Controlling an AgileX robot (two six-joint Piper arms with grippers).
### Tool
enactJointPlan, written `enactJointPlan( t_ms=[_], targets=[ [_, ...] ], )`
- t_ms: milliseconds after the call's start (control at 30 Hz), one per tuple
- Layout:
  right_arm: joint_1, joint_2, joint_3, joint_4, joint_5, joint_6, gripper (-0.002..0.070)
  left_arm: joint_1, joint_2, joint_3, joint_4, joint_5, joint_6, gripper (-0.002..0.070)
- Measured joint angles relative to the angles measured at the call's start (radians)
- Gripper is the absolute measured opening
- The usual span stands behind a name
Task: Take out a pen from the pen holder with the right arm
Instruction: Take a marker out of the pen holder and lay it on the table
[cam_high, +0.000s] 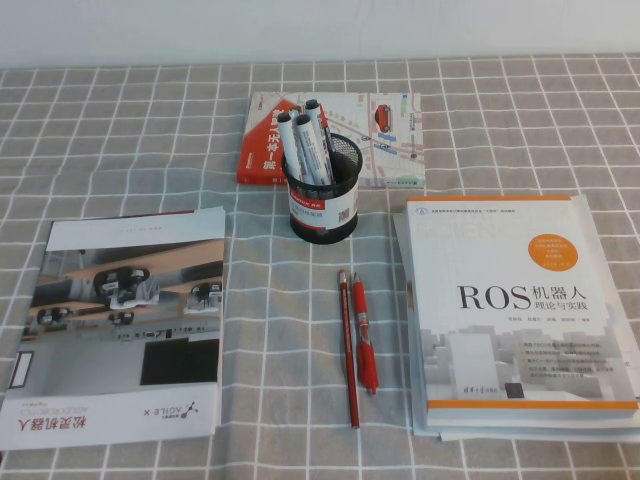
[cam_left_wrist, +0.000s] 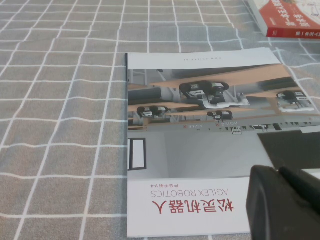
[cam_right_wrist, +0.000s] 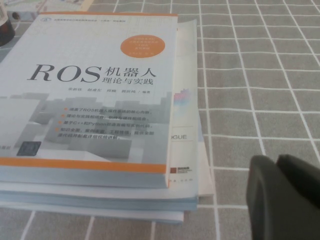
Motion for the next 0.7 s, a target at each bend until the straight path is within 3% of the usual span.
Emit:
enactJointPlan(
  t_ms=[300,700],
  targets=[
    [0.0,0.0,0.0,0.102,-0.096,0.0,-0.0013,0.0,0.0,0.0,0.0,0.0,0.0,-0.0003],
    [0.0,0.0,0.0,0.576,-0.202,0.0,-0.0013,0.0,0.0,0.0,0.0,0.0,0.0,-0.0003]
  ],
)
